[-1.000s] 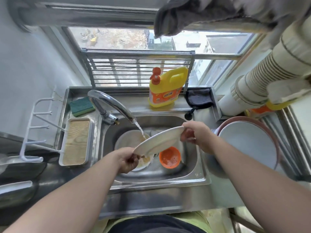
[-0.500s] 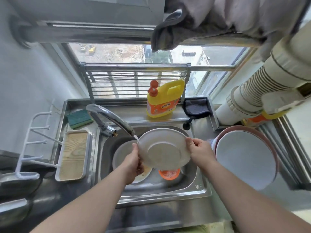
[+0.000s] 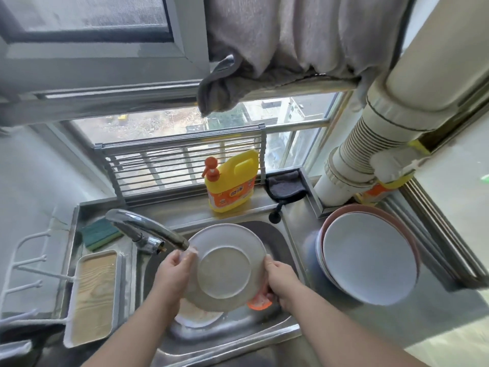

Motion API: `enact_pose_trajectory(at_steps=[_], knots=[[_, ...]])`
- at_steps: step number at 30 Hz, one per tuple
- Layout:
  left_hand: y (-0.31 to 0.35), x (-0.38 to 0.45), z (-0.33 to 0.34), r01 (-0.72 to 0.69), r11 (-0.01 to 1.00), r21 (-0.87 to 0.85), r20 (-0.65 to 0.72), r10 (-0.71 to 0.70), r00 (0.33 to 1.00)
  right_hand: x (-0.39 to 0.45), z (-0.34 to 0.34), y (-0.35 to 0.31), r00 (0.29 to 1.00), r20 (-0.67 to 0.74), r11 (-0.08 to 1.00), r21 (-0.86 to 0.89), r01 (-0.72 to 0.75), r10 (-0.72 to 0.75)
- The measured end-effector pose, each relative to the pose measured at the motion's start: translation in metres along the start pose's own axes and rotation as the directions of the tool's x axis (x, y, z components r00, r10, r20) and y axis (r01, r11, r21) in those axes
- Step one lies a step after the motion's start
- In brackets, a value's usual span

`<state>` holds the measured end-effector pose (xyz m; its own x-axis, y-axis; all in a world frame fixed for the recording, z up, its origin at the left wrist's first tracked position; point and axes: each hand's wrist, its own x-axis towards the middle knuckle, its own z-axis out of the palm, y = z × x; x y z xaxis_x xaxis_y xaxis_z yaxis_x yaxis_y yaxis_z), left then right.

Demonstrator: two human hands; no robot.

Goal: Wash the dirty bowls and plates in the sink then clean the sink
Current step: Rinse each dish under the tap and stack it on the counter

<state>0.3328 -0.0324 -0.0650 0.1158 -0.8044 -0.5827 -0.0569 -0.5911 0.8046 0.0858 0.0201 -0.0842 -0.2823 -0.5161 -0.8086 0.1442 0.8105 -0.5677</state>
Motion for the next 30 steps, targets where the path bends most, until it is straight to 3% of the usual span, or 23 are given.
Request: enact_pose_trajectory(at_steps=[4,7,10,12,14,16,18,22,25,30], knots=[[0.0,0.002,-0.028,-0.014,1.0,-0.026,0.026,0.015,1.0,-0.002,0.033,0.001,0.994,0.089,0.998,0.035,-0.059,0.056],[-0.001,-0.001,-0.044,-0.07,0.997,0.015,-0.033,0.07,0.997,-0.009,0.052,-0.002,0.991,0.118,0.998,-0.034,-0.052,0.056],[-0.01,-0.002,-0.058,-0.017,1.0,0.024,-0.085,0.019,0.996,-0.019,0.07,-0.01,0.992,0.106,0.99,-0.113,0.083,-0.071],[-0.015,-0.004,-0.06,0.069,0.993,-0.094,-0.096,-0.078,0.992,-0.025,0.077,-0.018,0.978,0.057,0.929,-0.307,0.208,-0.2],[-0.014,-0.014,-0.053,0.216,0.931,-0.293,-0.04,-0.238,0.97,-0.034,0.082,-0.029,0.952,0.048,0.851,-0.436,0.292,-0.302],[-0.019,-0.02,-0.043,0.336,0.828,-0.449,0.009,-0.372,0.928,-0.045,0.087,-0.041,0.929,0.107,0.825,-0.431,0.366,-0.355],[-0.024,-0.029,-0.031,0.426,0.744,-0.516,0.021,-0.486,0.874,-0.055,0.092,-0.052,0.923,0.152,0.834,-0.394,0.385,-0.355],[-0.032,-0.026,-0.018,0.476,0.608,-0.635,0.038,-0.591,0.806,-0.065,0.095,-0.071,0.887,0.213,0.757,-0.463,0.461,-0.409],[-0.03,-0.02,-0.007,0.445,0.61,-0.656,0.035,-0.564,0.825,-0.068,0.087,-0.078,0.879,0.234,0.735,-0.482,0.477,-0.417],[-0.013,-0.021,0.019,0.397,0.731,-0.555,0.022,-0.464,0.885,-0.058,0.052,-0.071,0.896,0.129,0.803,-0.403,0.439,-0.425]])
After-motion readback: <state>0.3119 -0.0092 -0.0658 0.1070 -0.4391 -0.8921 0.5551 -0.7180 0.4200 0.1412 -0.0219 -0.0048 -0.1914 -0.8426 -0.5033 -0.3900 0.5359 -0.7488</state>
